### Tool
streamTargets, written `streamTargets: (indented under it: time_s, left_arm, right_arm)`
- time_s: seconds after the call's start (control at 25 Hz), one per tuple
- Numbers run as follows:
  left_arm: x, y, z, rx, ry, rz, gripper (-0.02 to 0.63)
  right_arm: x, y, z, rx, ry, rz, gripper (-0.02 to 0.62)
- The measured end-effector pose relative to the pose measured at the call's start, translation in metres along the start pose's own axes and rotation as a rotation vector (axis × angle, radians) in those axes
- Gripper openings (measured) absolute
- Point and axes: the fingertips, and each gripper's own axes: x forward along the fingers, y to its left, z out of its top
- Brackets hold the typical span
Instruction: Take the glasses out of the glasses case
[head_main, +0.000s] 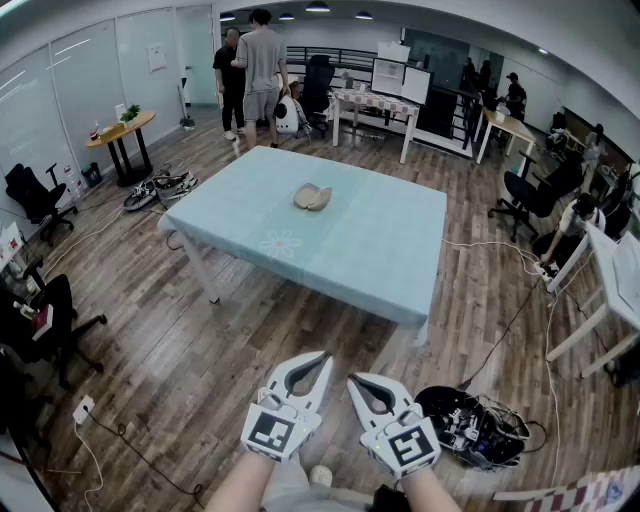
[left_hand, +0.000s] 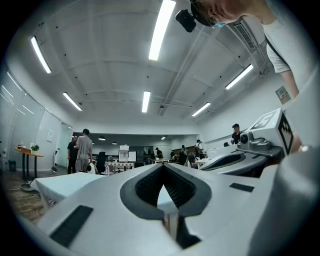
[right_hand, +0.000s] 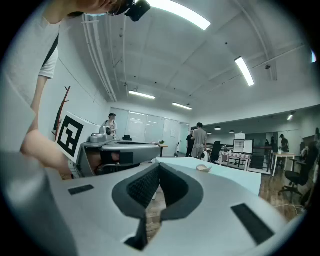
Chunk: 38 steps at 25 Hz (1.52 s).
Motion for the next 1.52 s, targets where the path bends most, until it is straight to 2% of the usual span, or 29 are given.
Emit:
streamTargets:
  time_s: [0.24, 0.56, 0.96, 1.52]
  left_arm:
    - [0.000, -0.001, 0.014, 0.009, -0.040, 0.010, 0.008]
    - [0.003, 0.000, 0.025, 0.040, -0.050, 0.020, 0.008]
    - [0.024, 0.035, 0.037, 0.044, -0.086, 0.005, 0.009]
    - [0.058, 0.100, 0.037, 0.039, -0.096, -0.008, 0.009]
  right_arm:
    - [-0.006, -0.004, 0.010, 0.006, -0.044, -0.031, 0.008]
    - [-0.007, -0.011, 0.031, 0.005, -0.114, -0.066, 0.008]
    - [0.030, -0.027, 0.051, -0.032, -0.151, -0.101, 0.008]
    - [0.101, -0.054, 0.063, -0.037, -0.130, -0.105, 0.008]
